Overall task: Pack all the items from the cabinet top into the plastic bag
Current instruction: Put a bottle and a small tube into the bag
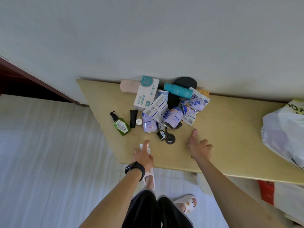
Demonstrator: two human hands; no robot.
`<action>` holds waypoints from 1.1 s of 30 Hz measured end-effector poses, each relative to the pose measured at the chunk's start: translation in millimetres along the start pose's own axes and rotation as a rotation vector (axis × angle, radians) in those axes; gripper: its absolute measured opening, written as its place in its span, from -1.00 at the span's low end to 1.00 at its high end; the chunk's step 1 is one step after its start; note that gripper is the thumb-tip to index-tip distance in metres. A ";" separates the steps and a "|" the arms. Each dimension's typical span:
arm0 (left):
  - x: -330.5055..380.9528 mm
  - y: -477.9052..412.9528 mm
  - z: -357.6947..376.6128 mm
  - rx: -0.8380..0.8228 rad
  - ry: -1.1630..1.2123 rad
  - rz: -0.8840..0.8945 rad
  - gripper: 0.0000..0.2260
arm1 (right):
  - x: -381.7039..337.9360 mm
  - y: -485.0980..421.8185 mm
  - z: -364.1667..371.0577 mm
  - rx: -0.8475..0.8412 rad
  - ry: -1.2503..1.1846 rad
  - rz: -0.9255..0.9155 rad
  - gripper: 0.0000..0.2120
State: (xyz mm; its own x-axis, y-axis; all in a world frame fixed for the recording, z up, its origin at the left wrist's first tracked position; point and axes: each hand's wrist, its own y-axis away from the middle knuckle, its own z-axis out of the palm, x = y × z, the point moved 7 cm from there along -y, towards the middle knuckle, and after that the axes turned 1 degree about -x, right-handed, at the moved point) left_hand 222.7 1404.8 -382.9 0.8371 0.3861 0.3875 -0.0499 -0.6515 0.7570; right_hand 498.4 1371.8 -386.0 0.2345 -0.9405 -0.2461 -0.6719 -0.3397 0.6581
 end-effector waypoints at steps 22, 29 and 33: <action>213.1 101.0 102.3 -0.302 0.383 0.377 -0.46 | 159.5 111.3 -179.5 -0.417 -1.179 0.069 -0.87; 443.3 196.1 196.1 -0.278 0.375 0.710 -0.44 | 258.7 64.1 -291.7 -0.363 -1.183 -0.020 -0.89; 529.9 217.1 253.1 -0.203 0.001 0.796 -0.41 | 302.7 40.0 -349.2 -0.311 -1.097 -0.103 -0.90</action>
State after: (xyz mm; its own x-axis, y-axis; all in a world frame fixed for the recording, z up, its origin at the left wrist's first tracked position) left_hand 793.4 1302.6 -146.4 0.5090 -0.1411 0.8491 -0.7261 -0.6002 0.3355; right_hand 787.9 1069.6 -185.7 -0.5638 -0.4434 -0.6968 -0.4462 -0.5465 0.7087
